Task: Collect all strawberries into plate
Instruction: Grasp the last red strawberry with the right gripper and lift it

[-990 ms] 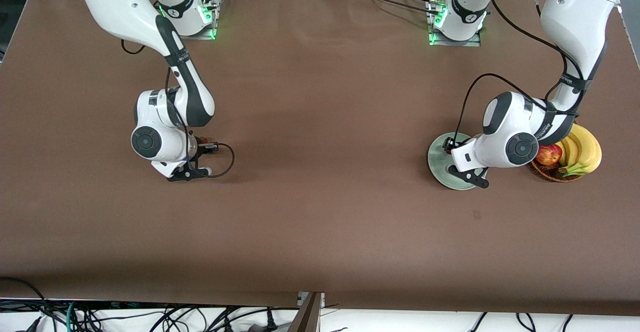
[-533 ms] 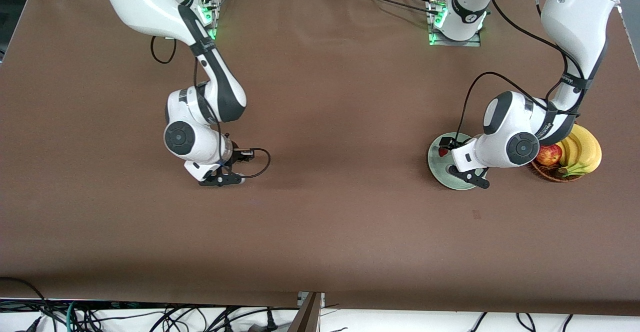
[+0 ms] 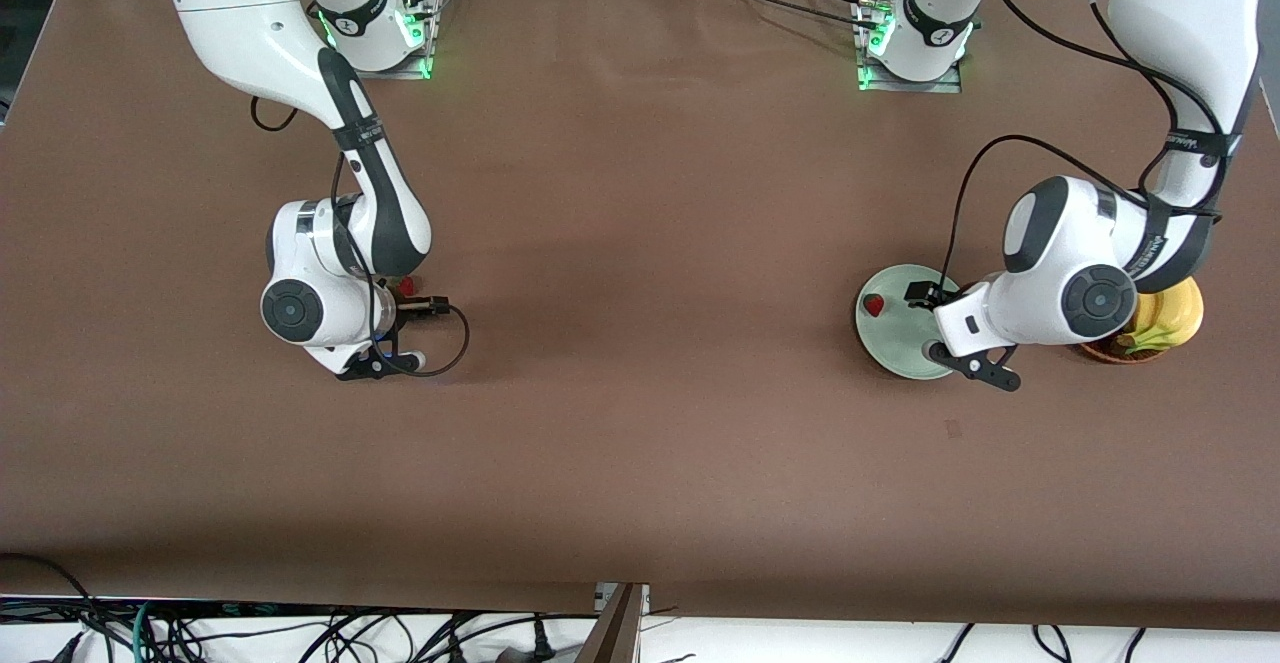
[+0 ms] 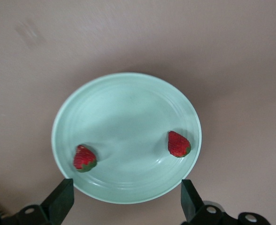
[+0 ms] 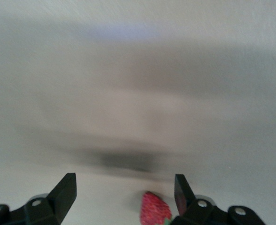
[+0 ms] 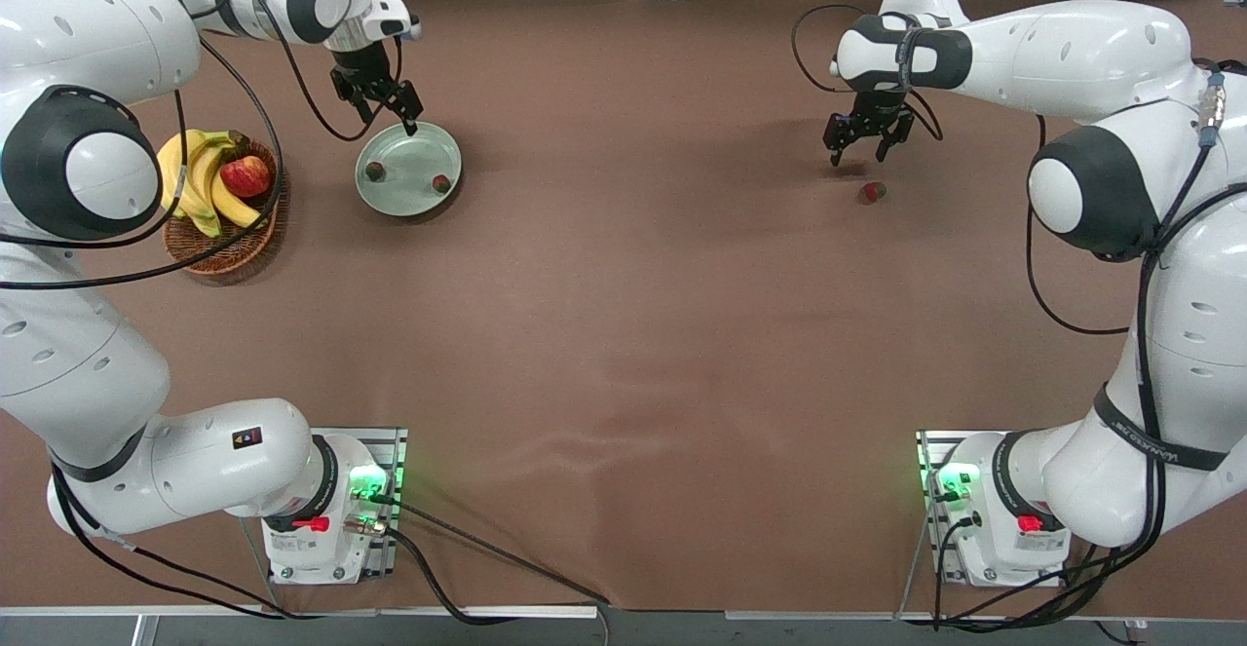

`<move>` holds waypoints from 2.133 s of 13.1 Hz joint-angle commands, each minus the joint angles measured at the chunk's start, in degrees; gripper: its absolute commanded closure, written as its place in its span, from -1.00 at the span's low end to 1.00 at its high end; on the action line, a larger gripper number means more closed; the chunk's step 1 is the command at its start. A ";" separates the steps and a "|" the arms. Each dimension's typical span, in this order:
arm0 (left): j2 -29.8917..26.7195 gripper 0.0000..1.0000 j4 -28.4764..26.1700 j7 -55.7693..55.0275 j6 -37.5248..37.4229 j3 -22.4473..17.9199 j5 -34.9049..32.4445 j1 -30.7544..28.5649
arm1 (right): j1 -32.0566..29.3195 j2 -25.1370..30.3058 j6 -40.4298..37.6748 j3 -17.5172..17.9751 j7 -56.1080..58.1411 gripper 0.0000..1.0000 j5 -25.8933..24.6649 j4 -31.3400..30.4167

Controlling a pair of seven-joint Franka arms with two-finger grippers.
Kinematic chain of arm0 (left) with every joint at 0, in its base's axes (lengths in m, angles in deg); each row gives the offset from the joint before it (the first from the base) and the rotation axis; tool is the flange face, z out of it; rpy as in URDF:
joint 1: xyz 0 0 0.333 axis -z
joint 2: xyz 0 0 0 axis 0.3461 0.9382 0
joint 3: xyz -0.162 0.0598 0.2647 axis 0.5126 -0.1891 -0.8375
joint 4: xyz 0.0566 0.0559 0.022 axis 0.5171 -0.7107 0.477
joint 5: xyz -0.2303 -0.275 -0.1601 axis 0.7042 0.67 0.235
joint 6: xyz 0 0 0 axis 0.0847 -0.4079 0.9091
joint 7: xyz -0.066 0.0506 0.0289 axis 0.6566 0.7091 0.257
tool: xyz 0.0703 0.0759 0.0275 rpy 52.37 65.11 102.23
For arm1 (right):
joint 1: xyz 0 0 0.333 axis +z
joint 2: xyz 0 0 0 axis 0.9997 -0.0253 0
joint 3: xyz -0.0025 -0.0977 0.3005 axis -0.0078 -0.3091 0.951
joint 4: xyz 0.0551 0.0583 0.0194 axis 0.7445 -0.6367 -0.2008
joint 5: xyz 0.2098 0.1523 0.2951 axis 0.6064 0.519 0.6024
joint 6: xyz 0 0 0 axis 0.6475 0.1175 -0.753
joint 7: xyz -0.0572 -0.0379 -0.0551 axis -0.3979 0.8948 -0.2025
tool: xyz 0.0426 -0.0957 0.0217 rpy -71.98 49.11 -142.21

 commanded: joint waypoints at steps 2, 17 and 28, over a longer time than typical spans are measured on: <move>0.20 -1.00 4.55 -0.71 -5.76 0.30 -0.26 1.13 | 0.59 4.43 2.73 -0.17 0.56 -0.86 -1.17 -7.51; 1.17 -1.00 7.02 -0.72 -7.09 0.30 -0.26 1.40 | 0.59 6.46 5.38 -0.26 1.62 0.54 -1.26 -12.71; 1.60 -1.00 6.49 -0.72 -7.09 0.30 -0.26 1.49 | 3.49 -1.60 4.68 10.17 -26.71 0.83 0.15 10.81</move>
